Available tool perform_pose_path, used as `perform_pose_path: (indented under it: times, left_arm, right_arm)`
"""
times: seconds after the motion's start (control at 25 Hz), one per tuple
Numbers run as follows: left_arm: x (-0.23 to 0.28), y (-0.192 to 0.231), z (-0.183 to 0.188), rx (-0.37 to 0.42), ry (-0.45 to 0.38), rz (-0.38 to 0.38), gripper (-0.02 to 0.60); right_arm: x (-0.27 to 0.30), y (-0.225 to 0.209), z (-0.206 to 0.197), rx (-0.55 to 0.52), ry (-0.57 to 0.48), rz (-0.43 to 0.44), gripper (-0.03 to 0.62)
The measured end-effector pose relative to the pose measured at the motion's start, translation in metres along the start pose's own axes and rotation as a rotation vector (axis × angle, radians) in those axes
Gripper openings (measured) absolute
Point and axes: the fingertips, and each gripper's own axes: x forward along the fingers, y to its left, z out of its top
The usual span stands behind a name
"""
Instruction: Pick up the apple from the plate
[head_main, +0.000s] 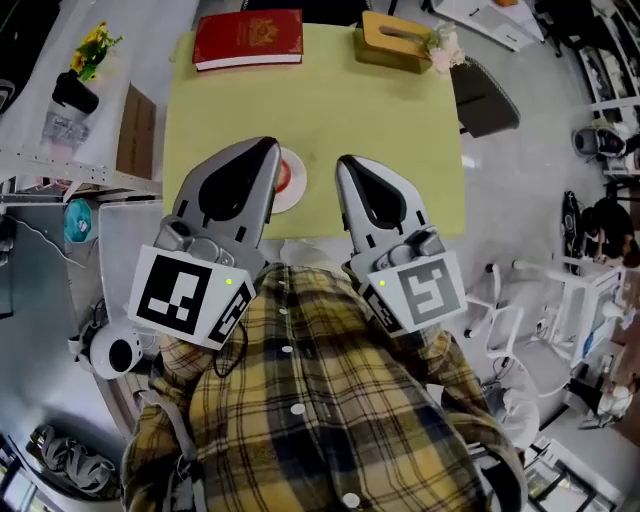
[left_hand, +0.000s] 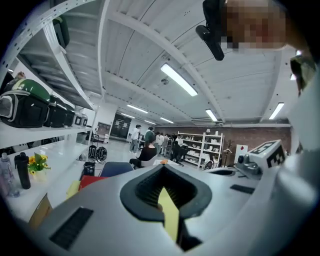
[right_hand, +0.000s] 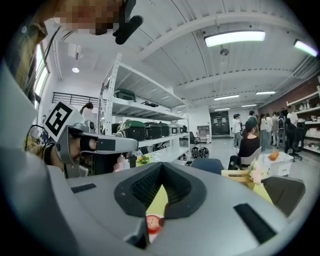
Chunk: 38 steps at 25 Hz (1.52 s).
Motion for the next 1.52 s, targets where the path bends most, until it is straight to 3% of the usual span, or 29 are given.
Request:
perform_pose_path:
  times: [0.28,0.56,1.2,1.52]
  left_arm:
    - [0.028,0.001,-0.001,0.007,0.01,0.08,0.005]
    - [0.035,0.023,-0.008,0.0,0.032,0.129,0.005]
    - [0.033,0.047,-0.025,-0.028,0.07,0.135,0.008]
    - [0.03,0.052,-0.036,-0.047,0.091,0.099,0.109]
  right_arm:
    - [0.021,-0.031,0.002,-0.005,0.005,0.089,-0.003]
    - [0.045,-0.035,0.001,0.005,0.014,0.124,-0.003]
    - [0.07,-0.028,-0.008,0.022,0.05,0.135,-0.003]
    - [0.075,-0.028,-0.012,0.03,0.06,0.121,-0.003]
